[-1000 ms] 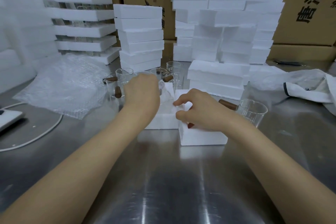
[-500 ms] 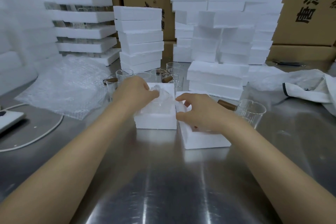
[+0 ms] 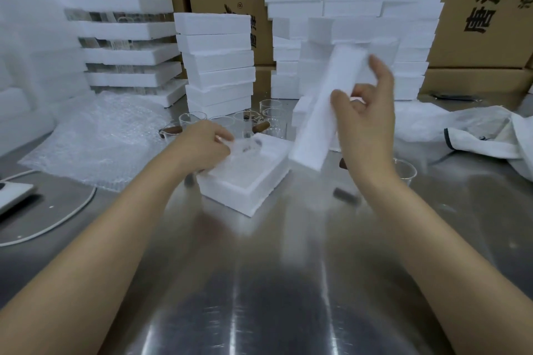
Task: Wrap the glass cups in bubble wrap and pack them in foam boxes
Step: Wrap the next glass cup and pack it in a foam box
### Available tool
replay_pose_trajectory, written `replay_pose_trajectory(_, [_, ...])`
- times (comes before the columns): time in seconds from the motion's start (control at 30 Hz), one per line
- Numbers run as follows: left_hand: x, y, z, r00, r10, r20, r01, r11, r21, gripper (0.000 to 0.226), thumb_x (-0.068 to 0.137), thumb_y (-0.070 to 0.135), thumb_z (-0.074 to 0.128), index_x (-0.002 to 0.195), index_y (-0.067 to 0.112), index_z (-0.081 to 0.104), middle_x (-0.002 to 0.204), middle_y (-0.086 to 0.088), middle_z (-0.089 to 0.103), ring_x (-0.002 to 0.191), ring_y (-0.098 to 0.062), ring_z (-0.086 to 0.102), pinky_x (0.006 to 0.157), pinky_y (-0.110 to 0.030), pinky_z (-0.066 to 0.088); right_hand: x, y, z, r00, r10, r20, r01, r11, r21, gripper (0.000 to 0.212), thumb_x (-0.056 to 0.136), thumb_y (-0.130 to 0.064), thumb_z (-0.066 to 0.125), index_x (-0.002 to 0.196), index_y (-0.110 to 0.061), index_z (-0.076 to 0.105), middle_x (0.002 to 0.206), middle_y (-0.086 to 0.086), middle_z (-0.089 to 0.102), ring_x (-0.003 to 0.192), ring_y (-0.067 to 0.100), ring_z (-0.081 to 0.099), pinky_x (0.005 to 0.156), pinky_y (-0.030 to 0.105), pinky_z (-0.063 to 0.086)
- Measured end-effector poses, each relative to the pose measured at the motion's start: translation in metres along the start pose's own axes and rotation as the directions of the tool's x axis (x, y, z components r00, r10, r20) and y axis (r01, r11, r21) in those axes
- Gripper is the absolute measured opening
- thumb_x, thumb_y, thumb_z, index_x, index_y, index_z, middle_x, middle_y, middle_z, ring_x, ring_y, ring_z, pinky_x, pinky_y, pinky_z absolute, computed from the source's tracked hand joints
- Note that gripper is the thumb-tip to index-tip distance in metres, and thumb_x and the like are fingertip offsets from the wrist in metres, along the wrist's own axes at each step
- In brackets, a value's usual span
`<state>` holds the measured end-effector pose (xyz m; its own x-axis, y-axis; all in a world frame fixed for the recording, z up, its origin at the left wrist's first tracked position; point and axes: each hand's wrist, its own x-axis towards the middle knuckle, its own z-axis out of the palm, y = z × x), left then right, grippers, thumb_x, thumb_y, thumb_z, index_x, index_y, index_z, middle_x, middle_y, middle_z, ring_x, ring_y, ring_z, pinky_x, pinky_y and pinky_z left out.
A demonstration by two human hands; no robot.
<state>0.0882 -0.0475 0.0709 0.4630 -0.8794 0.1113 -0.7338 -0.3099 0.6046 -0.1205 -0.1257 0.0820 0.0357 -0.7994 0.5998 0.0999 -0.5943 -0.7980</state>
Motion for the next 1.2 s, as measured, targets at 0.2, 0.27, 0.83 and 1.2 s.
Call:
replay_pose_trajectory(0.2, [0.002, 0.003, 0.013, 0.971, 0.163, -0.177, -0.177, 0.982, -0.066, 0.034, 0.098, 0.048, 0.041, 0.091, 0.019, 0.058, 0.09, 0.0, 0.054, 0.069, -0.015, 0.05, 0.053, -0.015, 0.035, -0.003, -0.006, 0.0, 0.997, 0.006, -0.073, 0.0, 0.996, 0.087, 0.087, 0.093, -0.002, 0.05, 0.152, -0.027, -0.009, 0.101, -0.008, 0.048, 0.081, 0.025, 0.067, 0.06, 0.009, 0.047])
replay_pose_trajectory(0.27, [0.004, 0.001, 0.005, 0.996, 0.091, -0.024, -0.093, 0.992, -0.081, 0.054, 0.085, 0.075, 0.036, 0.099, 0.026, 0.054, 0.104, 0.005, 0.053, 0.09, -0.015, 0.051, 0.072, -0.022, 0.04, -0.004, -0.004, -0.001, 0.997, 0.014, -0.072, -0.01, 0.998, 0.061, 0.091, 0.093, -0.003, 0.049, 0.151, -0.031, -0.015, 0.104, -0.009, 0.048, 0.081, 0.023, 0.068, 0.052, 0.01, 0.046])
replay_pose_trajectory(0.83, [0.006, -0.032, 0.01, 0.951, 0.249, 0.185, -0.242, 0.969, -0.057, 0.086, 0.078, 0.043, 0.075, 0.146, 0.046, 0.023, 0.143, 0.023, 0.035, 0.118, 0.003, 0.037, 0.064, -0.016, 0.043, 0.004, 0.011, 0.004, 0.971, 0.231, -0.063, -0.179, 0.875, 0.45, 0.064, 0.086, -0.026, 0.067, 0.129, -0.034, 0.019, 0.132, 0.013, 0.039, 0.11, 0.026, 0.055, 0.061, 0.021, 0.054])
replay_pose_trajectory(1.2, [0.008, -0.021, 0.015, 0.956, 0.293, 0.025, -0.273, 0.917, -0.292, 0.109, 0.057, 0.075, 0.066, 0.147, 0.045, 0.013, 0.129, 0.022, 0.032, 0.111, 0.009, 0.039, 0.091, -0.019, 0.033, 0.004, 0.026, 0.01, 0.861, 0.496, 0.111, -0.476, 0.71, 0.519, 0.038, 0.086, -0.02, 0.067, 0.111, -0.016, 0.039, 0.112, 0.005, 0.048, 0.064, 0.011, 0.068, 0.069, 0.027, 0.058])
